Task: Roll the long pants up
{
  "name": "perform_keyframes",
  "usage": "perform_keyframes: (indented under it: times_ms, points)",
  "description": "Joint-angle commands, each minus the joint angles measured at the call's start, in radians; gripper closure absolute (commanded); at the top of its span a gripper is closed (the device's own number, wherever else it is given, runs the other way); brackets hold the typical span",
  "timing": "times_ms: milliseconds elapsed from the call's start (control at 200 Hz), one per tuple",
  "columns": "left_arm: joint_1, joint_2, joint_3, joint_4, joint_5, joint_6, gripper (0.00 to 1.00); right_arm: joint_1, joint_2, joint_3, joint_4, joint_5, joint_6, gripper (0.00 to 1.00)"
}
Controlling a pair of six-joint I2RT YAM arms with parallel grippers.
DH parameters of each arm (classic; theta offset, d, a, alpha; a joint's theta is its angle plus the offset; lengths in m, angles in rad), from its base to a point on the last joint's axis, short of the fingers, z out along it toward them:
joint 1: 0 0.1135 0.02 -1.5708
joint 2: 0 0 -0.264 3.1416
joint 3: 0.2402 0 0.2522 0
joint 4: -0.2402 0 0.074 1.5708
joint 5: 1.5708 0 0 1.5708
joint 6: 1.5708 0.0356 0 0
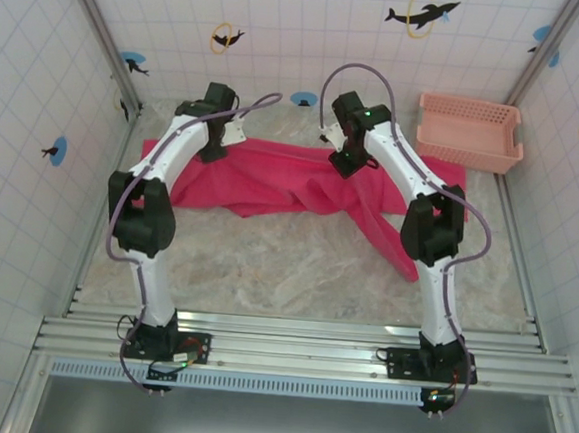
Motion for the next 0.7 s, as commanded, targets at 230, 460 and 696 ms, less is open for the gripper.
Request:
perform_keyframes:
  times_ms: [230, 460, 696]
  points:
    - [0.064, 0.276, 0.26, 0.015, -0.007, 0.027, 0.88, -0.08, 0.289, 0.353, -0.093, 0.128, 0.005, 1.0]
    - [0.094, 0.432, 0.396, 0.053, 0.027, 0.002, 0.86, -0.087, 0.371, 0.449, 0.002, 0.16, 0.009, 1.0]
    - [0.122, 0.541, 0.513, 0.102, 0.023, -0.047, 0.5, -0.084, 0.422, 0.461, 0.11, 0.173, -0.018, 0.75]
